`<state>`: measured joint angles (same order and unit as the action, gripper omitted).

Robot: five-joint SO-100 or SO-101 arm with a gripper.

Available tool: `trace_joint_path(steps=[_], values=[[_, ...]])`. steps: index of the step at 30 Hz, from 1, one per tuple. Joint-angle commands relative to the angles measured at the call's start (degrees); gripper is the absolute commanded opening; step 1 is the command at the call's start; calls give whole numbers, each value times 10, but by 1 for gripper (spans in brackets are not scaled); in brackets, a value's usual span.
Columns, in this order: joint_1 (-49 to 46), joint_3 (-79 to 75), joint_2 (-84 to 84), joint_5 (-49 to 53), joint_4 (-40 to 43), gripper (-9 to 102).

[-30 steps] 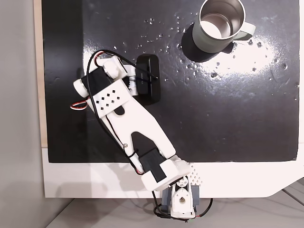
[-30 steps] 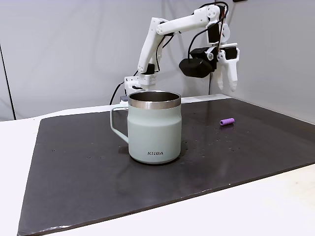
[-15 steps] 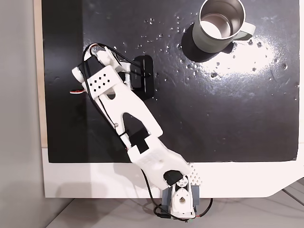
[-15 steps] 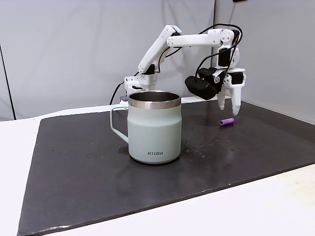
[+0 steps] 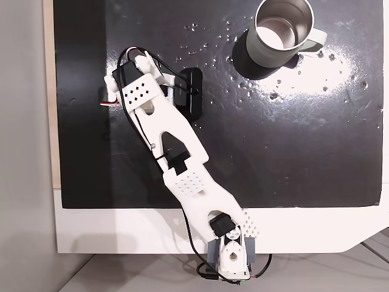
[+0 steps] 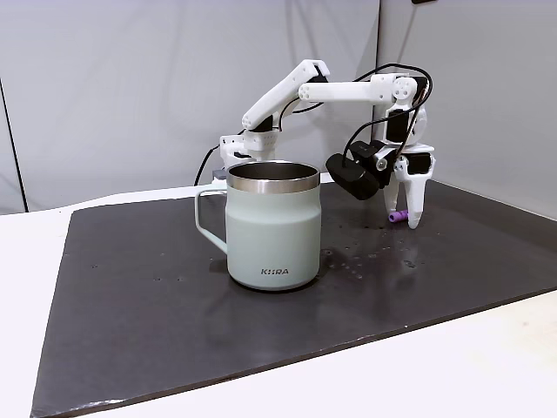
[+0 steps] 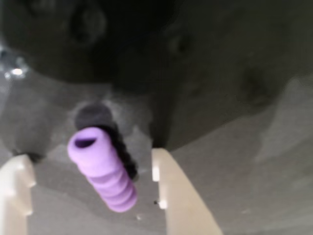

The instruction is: Grasp a pengrip and put it in the cup.

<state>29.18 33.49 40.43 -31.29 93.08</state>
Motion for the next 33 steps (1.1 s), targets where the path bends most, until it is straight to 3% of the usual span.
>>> trace_joint_path(steps=[1,6,13,21,27,33], values=[[-4,-24,-2,-2,10,16],[-10,-25,-6,-12,18,0],[-28,-24,30,-18,30,0],[-69,11,209,11,40,0],[-158,60,346,44,64,0],[-287,13,378,129,93,0]])
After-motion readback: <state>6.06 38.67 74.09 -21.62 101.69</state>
